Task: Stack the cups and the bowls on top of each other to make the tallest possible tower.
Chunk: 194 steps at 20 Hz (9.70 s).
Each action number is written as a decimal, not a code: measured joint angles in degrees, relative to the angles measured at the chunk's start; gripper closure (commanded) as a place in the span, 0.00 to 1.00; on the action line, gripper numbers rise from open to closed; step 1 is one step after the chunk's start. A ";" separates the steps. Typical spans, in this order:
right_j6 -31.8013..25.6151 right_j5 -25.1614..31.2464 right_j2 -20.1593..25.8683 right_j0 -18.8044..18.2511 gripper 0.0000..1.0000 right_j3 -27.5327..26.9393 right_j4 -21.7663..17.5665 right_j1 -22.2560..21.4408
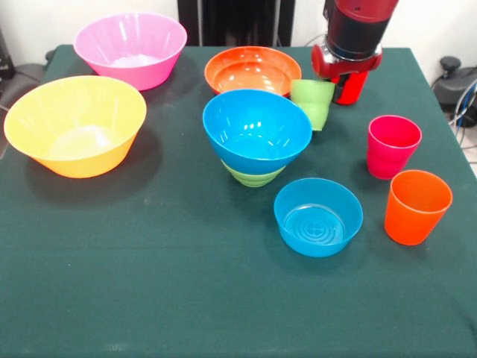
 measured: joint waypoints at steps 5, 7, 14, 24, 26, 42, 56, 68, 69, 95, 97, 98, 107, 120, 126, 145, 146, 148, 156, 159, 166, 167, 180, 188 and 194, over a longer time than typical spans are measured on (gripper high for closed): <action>0.00 -0.02 0.43 -0.67 1.00 0.79 -0.01 -3.31; 0.00 0.04 0.63 -1.01 1.00 1.07 -0.01 -5.27; 0.00 0.17 0.72 -2.15 1.00 1.48 -0.02 -10.13; 0.00 0.32 0.59 -2.36 1.00 1.59 -0.88 -14.25; 0.00 0.48 0.39 -2.26 1.00 1.60 -1.64 -14.90; 0.00 5.11 -0.08 -2.27 1.00 1.31 -4.97 -18.70; 0.00 7.41 -1.98 -2.37 1.00 -3.20 -13.54 -14.86; 0.00 7.43 -2.25 -2.74 1.00 -5.71 -15.17 -9.33; 0.00 7.45 -2.37 -2.74 1.00 -5.94 -15.18 -8.56; 0.00 8.04 -9.61 1.40 1.00 -13.11 -17.74 1.70; 0.00 8.02 -10.05 1.72 1.00 -13.48 -17.74 2.34; 0.00 8.02 -10.17 1.82 1.00 -13.55 -17.73 2.50; 0.00 8.01 -10.80 2.97 1.00 -13.83 -17.71 3.46; 0.00 8.01 -10.81 3.34 1.00 -13.88 -17.73 3.61; 0.00 8.02 -10.81 3.34 1.00 -14.35 -17.73 3.78; 0.00 8.02 -13.59 5.48 1.00 -14.50 -17.84 3.98; 0.00 8.01 -13.75 5.63 1.00 -14.52 -17.84 3.99; 0.00 8.01 -14.83 6.50 1.00 -14.56 -17.86 3.97; 0.00 7.46 -17.46 8.20 1.00 -14.62 -17.97 3.89; 0.00 6.86 -18.07 8.18 1.00 -14.70 -17.99 3.90; 0.00 4.48 -20.16 8.19 1.00 -16.09 -18.06 4.46; 0.00 4.19 -20.37 8.20 1.00 -16.24 -18.06 4.52; 0.00 0.49 -24.03 9.71 1.00 -16.71 -18.15 4.91; 0.00 0.45 -26.14 11.55 1.00 -17.79 -18.14 5.38; 0.00 0.45 -27.23 11.90 1.00 -19.07 -18.14 6.08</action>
